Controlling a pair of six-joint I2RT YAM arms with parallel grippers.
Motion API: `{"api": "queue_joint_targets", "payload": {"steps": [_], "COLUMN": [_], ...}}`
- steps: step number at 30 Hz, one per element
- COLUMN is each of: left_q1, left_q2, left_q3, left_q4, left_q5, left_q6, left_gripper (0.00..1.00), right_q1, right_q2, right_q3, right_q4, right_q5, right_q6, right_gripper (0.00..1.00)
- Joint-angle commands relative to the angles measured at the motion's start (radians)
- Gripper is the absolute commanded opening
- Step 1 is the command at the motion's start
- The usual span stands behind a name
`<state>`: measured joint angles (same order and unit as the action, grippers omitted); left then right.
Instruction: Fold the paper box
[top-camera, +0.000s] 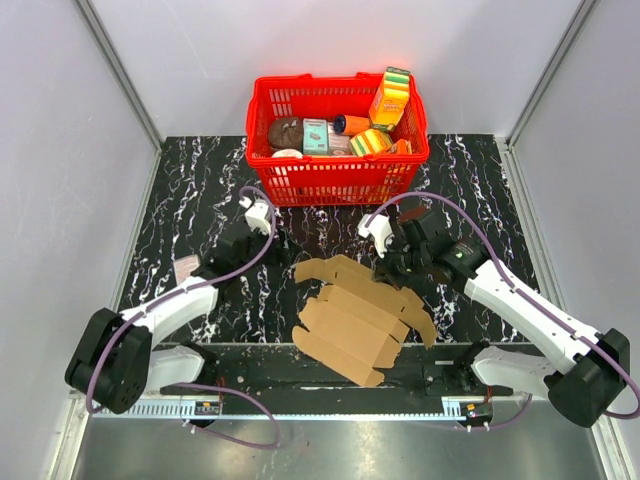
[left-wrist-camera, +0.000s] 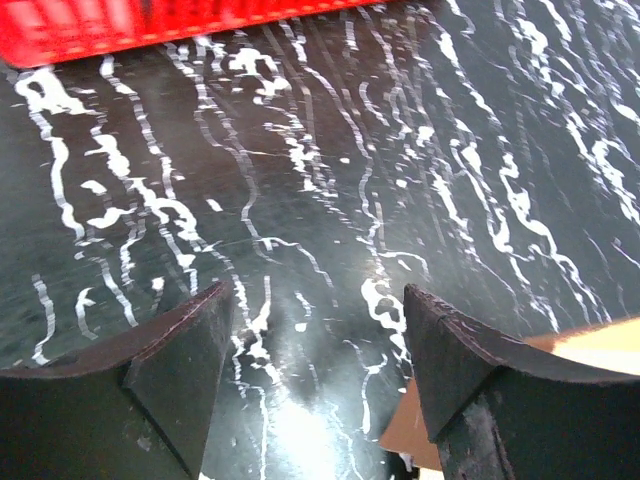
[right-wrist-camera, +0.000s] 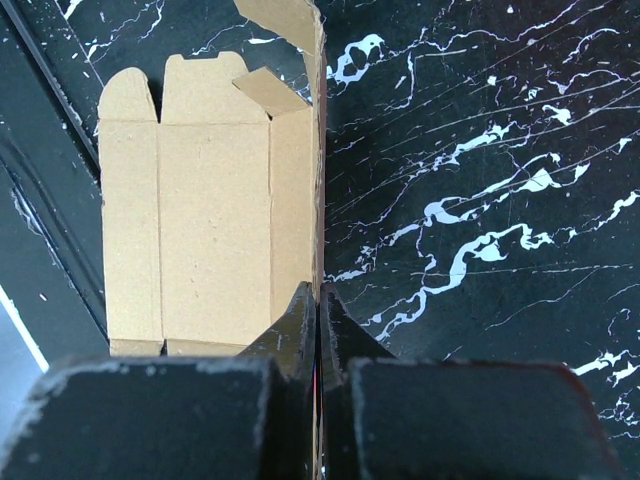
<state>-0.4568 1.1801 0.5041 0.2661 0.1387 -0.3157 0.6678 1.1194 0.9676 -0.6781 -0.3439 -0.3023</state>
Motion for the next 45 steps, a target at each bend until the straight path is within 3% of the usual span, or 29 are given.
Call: {"api": "queue_joint_targets", "payload": {"steps": [1,15,34,45], "left_q1": [0.001,0.000,-0.037,-0.048], "left_q2": [0.019,-0.045,0.015,0.119], "left_q3": [0.008,-0.197,-0.228,-0.216], "left_q4": [0.154,0.398,0.548,0.596], "left_q5": [0.217,0.461,0.615,0.590], "left_q6": [0.018,-0.037,-0.036,-0.031], "left_gripper": [0.73,0.54,0.51,0.50], "right_q1": [0.012,0.012,0.012,0.032], "right_q2": [-0.009,0.003,0.040,0.043], "right_q3": [0.039,0.043,0.003,-0.064], "right_q4": [0.025,0.064,0.109,0.184], "right_q5": [-0.010,0.075,0.042,0.186], "right_q6": [-0.014,0.028,0.026,0.017], "right_gripper": [0.00,0.00,0.04,0.02]}}
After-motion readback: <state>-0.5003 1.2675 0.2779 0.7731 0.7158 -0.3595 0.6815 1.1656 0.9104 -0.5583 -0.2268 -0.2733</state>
